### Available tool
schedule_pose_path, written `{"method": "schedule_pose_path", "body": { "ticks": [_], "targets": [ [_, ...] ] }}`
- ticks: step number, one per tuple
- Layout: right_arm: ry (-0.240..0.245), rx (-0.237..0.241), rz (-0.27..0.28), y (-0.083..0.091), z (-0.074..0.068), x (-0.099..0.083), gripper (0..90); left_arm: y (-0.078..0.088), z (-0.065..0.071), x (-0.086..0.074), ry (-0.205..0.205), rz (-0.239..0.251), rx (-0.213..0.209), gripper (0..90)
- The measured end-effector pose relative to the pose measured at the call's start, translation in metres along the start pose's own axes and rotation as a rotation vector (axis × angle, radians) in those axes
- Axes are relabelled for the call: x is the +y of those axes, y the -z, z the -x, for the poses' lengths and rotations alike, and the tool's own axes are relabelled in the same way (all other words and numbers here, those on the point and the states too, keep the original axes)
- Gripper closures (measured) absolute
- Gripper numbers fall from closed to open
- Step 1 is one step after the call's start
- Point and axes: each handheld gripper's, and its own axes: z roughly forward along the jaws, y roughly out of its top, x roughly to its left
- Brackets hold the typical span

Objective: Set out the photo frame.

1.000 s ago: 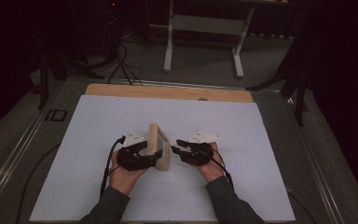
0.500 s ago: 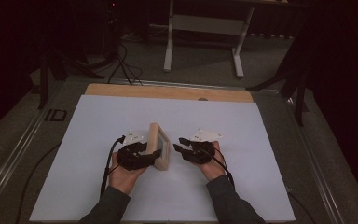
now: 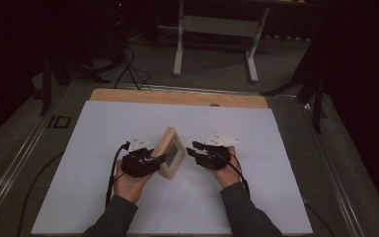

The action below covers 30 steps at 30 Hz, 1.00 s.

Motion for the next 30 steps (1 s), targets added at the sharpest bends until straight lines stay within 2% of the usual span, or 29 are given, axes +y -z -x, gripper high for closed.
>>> {"method": "schedule_pose_path", "body": {
  "ticks": [10,13,17,20,30],
  "targets": [
    [-0.013,-0.001,0.009,-0.001,0.006,0.006,65.9,-0.003,0.011,0.0,-0.084,0.017,0.02,57.3],
    [-0.012,0.0,0.011,-0.001,0.009,0.008,73.5,-0.003,0.013,0.001,-0.091,0.017,0.018,57.9],
    [0.001,-0.028,0.028,-0.001,0.01,0.011,86.7,-0.003,0.015,0.001,-0.101,0.02,0.016,58.4],
    [0.004,-0.047,0.035,-0.002,0.011,0.014,89.8,-0.004,0.016,0.0,-0.108,0.023,0.017,58.6],
    [0.011,-0.05,0.064,-0.004,0.011,0.03,90.0,-0.006,0.023,-0.002,-0.151,0.029,0.005,59.9]
  ]
}}
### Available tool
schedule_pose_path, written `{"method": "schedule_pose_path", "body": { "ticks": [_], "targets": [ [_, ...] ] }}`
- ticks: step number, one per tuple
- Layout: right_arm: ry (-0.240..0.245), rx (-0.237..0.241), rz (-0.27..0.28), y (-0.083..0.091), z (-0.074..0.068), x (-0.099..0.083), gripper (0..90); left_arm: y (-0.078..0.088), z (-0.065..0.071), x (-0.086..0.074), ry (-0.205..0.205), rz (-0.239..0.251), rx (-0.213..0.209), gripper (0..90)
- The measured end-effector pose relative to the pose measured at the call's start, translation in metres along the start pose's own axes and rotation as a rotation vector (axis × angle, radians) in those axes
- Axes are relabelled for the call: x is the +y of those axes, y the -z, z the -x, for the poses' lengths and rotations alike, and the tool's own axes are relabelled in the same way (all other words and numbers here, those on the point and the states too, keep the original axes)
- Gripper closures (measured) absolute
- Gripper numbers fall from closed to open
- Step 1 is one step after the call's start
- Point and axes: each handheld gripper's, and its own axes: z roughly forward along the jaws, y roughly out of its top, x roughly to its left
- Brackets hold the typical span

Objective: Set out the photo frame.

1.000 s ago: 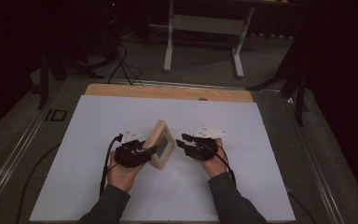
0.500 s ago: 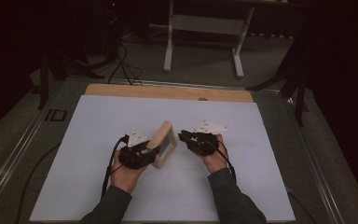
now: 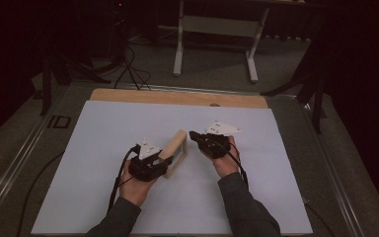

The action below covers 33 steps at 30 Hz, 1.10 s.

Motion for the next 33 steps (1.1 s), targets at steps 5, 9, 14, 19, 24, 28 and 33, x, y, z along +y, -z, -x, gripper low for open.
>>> {"method": "schedule_pose_path", "body": {
  "ticks": [5,9,14,19,24,28,33],
  "targets": [
    [0.001,0.003,0.008,-0.006,-0.002,0.006,90.0,0.0,0.001,0.0,-0.005,0.0,-0.002,60.0],
    [0.005,0.008,0.011,-0.012,-0.003,0.01,90.0,0.0,0.001,-0.001,-0.008,0.002,-0.005,60.0],
    [0.018,0.01,0.0,-0.019,-0.007,0.015,90.0,0.0,0.002,-0.001,-0.014,0.001,-0.005,60.1],
    [0.033,0.009,-0.009,-0.025,-0.011,0.018,90.0,-0.001,0.004,-0.001,-0.024,0.0,-0.005,60.1],
    [0.043,0.001,-0.022,-0.031,-0.013,0.02,90.0,-0.001,0.006,-0.002,-0.038,-0.001,-0.007,60.1],
    [0.039,-0.003,-0.025,-0.033,-0.013,0.02,90.0,-0.001,0.005,-0.002,-0.041,-0.001,-0.009,60.0],
    [0.062,-0.012,-0.032,-0.033,-0.014,0.02,90.0,-0.001,0.005,-0.002,-0.044,-0.002,-0.006,59.8]
  ]
}}
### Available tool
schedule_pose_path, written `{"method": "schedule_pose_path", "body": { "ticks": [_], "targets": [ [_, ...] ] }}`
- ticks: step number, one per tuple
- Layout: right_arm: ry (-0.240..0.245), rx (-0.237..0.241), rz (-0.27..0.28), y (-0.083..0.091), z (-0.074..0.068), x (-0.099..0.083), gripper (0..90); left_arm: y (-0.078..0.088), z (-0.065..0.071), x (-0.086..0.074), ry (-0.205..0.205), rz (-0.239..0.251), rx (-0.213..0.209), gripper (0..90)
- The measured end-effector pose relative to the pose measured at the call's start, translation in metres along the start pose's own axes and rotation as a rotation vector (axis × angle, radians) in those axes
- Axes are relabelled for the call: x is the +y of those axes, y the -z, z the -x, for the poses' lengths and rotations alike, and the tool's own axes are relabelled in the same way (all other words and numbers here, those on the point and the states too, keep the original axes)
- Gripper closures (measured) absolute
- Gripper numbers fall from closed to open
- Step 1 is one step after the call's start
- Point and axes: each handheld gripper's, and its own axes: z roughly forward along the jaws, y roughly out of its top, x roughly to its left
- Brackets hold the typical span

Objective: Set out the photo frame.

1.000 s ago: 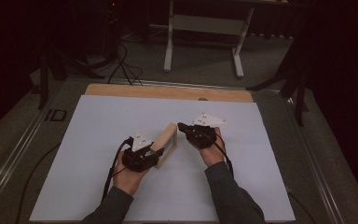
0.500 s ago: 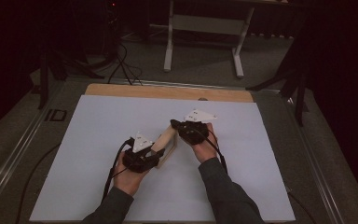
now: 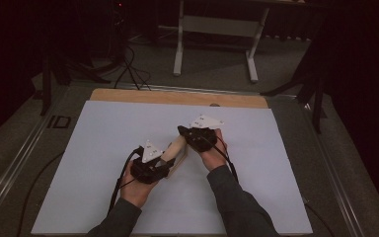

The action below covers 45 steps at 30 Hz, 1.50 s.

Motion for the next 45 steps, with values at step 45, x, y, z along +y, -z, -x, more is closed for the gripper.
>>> {"method": "schedule_pose_path", "body": {
  "ticks": [45],
  "targets": [
    [-0.026,-0.022,-0.048,0.023,0.005,-0.005,90.0,-0.002,-0.022,-0.006,0.045,-0.003,0.149,58.2]
  ]
}}
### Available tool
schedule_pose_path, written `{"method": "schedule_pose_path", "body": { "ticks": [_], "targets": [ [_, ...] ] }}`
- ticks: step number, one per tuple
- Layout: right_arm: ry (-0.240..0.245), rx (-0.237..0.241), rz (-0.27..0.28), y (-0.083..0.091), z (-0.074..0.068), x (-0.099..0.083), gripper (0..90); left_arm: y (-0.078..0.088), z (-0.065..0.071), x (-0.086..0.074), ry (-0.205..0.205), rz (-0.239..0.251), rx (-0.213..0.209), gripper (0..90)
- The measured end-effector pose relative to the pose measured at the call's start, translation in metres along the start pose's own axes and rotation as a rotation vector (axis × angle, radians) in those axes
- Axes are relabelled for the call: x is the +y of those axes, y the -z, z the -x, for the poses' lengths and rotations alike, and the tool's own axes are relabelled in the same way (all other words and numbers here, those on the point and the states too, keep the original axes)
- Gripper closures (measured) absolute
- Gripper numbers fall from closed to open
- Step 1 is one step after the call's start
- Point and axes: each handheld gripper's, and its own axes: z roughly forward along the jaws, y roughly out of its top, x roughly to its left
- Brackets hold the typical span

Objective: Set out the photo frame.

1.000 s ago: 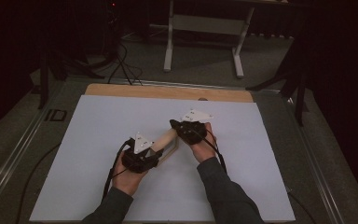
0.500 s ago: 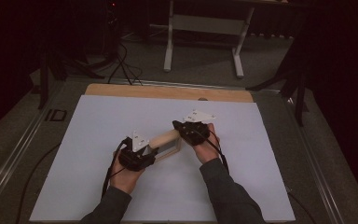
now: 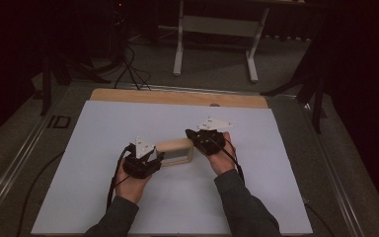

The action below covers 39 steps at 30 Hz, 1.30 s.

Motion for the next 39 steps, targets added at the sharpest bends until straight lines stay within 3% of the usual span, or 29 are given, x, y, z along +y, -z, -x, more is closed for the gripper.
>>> {"method": "schedule_pose_path", "body": {
  "ticks": [7,14,23,32,39],
  "targets": [
    [-0.014,0.011,0.02,0.003,0.003,0.001,81.4,-0.001,-0.003,0.0,0.015,-0.003,-0.019,57.8],
    [-0.009,0.038,0.039,0.016,0.006,0.001,61.4,-0.002,-0.004,0.0,0.019,-0.005,-0.024,57.6],
    [0.008,0.105,0.005,0.021,0.009,-0.007,44.3,-0.003,-0.005,0.0,0.025,-0.006,-0.029,57.8],
    [0.002,0.171,-0.027,0.01,0.011,-0.019,36.9,-0.005,-0.005,0.0,0.025,-0.003,-0.029,56.9],
    [0.044,0.198,-0.077,-0.003,0.008,-0.026,35.6,-0.007,-0.004,-0.001,-0.002,-0.002,-0.03,56.2]
  ]
}}
